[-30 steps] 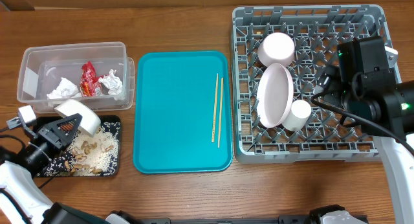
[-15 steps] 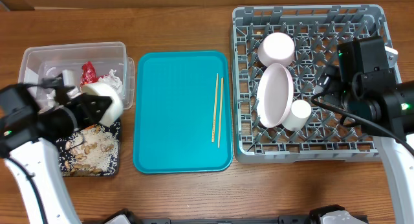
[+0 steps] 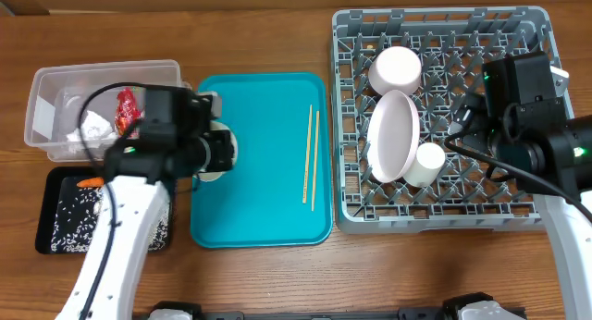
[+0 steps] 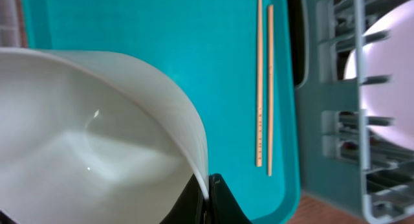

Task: Sort waste into correct bins and load items into the dishwasher
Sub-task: 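Carry the emptied bowl back and set it on the teal tray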

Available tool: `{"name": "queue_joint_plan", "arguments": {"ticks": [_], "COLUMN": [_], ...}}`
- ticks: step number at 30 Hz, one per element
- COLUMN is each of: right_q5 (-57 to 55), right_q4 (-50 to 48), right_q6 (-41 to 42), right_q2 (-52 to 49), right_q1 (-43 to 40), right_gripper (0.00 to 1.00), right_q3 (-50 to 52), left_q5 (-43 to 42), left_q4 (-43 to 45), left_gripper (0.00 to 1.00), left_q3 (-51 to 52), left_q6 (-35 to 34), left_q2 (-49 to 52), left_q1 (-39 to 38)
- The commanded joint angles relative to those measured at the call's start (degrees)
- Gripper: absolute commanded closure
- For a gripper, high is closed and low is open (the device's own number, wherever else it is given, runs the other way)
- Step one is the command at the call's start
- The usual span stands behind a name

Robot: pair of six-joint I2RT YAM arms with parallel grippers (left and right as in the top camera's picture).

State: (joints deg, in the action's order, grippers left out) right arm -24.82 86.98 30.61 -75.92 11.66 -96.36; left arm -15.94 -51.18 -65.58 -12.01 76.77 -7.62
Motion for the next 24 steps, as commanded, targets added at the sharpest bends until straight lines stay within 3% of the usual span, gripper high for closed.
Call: {"name": "queue_joint_plan", "arguments": {"ticks": [1,10,24], "right_q5": [0.1,0.1,0.1], "right_q4": [-0.3,-0.3,-0.3], "right_q6": [-0.6,-0.6,-0.6], "right_q2": [-0.1,-0.1,-0.1], "right_q1": [-0.2,-0.2,-0.2], "right_gripper": [0.0,0.0,0.0], "right_q3": [-1.1,-1.1,-1.1], "left_q5": [7.6,10.7,10.5], "left_q4": [0.9,1.7,2.2], "left_gripper": [0.96,0.96,0.96], "left_q3": [-1.1,-1.1,-1.1], "left_q6": [-3.5,-3.5,-3.5], "left_q2": [4.6,14.8,15.4], "left_q1": [-4.6,-7.0,-7.1]}}
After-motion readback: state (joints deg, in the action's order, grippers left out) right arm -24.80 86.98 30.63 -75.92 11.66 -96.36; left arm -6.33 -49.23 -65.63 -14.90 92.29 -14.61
